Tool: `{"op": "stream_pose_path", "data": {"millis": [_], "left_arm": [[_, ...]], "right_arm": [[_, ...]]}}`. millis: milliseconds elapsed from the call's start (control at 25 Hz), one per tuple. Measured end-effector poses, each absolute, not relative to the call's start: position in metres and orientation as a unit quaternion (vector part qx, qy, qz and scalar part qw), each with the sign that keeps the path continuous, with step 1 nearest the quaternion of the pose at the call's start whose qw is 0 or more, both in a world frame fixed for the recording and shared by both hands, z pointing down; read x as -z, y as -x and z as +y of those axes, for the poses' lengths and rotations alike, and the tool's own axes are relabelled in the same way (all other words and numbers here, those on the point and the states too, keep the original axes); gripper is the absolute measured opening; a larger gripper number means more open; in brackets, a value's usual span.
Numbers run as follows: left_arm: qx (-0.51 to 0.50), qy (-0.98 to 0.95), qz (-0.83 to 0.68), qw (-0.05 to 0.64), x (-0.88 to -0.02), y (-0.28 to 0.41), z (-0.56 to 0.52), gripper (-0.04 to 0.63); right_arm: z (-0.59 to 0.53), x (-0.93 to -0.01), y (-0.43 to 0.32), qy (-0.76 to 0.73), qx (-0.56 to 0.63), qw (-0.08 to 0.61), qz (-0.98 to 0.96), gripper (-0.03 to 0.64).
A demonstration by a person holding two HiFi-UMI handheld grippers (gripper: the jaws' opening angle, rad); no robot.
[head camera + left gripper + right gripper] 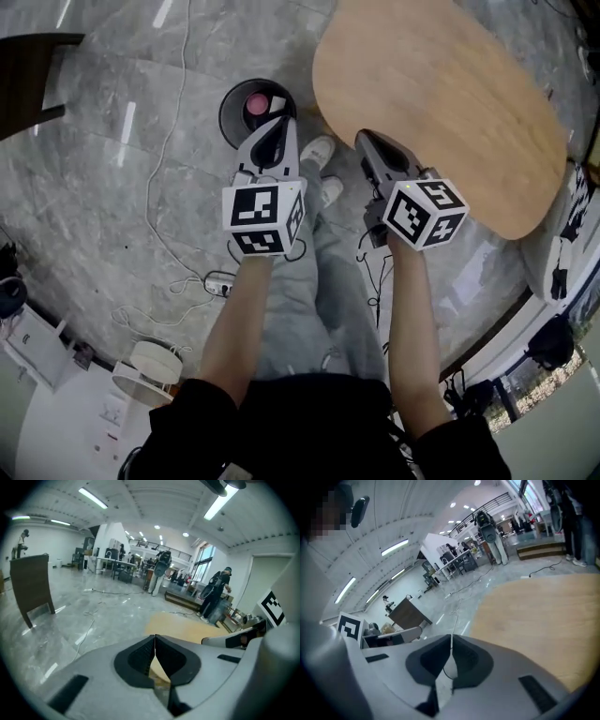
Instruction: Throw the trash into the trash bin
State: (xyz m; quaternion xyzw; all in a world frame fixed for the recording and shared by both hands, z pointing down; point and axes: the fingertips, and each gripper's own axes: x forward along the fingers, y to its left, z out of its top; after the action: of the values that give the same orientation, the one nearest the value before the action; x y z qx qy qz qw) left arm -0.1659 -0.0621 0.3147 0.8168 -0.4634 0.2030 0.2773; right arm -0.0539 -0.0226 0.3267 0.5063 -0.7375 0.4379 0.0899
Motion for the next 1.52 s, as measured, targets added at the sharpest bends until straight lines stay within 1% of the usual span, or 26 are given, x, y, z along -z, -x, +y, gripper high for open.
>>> {"op": "stream_pose_path", "data": {"millis": [120,400,480,680,840,1000,1120,1320,1520], "left_arm": [[-0.172,-0.845,-0.430,0.268,-0.260,0.111,-0.066,0.012],[-0.088,-0.907,-0.361,0.196,-0.101,0.017,-0.068,0.011],[-0.073,-0.915,-0.353,0.179,-0.059,-0.001,-0.069,0.011],[-0.036,-0.926,-0.336,0.167,0.032,-0.024,-0.060,0.009],[-0.002,-0.945,-0.297,0.138,0.097,-0.054,-0.041,0.009],[0.032,-0.961,-0.254,0.106,0.159,-0.089,-0.017,0.009],[0.055,-0.969,-0.219,0.099,0.195,-0.108,0.003,0.009],[0.072,-0.980,-0.170,0.070,0.243,-0.145,0.039,0.009],[0.064,-0.987,-0.143,0.047,0.257,-0.174,0.066,0.011]], "right_arm": [[-0.025,-0.268,0.010,-0.549,-0.415,0.044,-0.724,0.017],[0.002,-0.136,-0.080,-0.642,-0.343,-0.039,-0.684,0.015],[0.015,-0.095,-0.108,-0.671,-0.314,-0.069,-0.668,0.015],[0.049,-0.001,-0.162,-0.724,-0.251,-0.145,-0.626,0.014],[0.079,0.072,-0.192,-0.751,-0.187,-0.176,-0.608,0.014],[0.112,0.132,-0.212,-0.772,-0.130,-0.180,-0.595,0.014],[0.135,0.162,-0.225,-0.793,-0.098,-0.171,-0.577,0.014],[0.162,0.208,-0.246,-0.826,-0.034,-0.127,-0.548,0.014],[0.181,0.234,-0.257,-0.845,0.006,-0.091,-0.527,0.012]]}}
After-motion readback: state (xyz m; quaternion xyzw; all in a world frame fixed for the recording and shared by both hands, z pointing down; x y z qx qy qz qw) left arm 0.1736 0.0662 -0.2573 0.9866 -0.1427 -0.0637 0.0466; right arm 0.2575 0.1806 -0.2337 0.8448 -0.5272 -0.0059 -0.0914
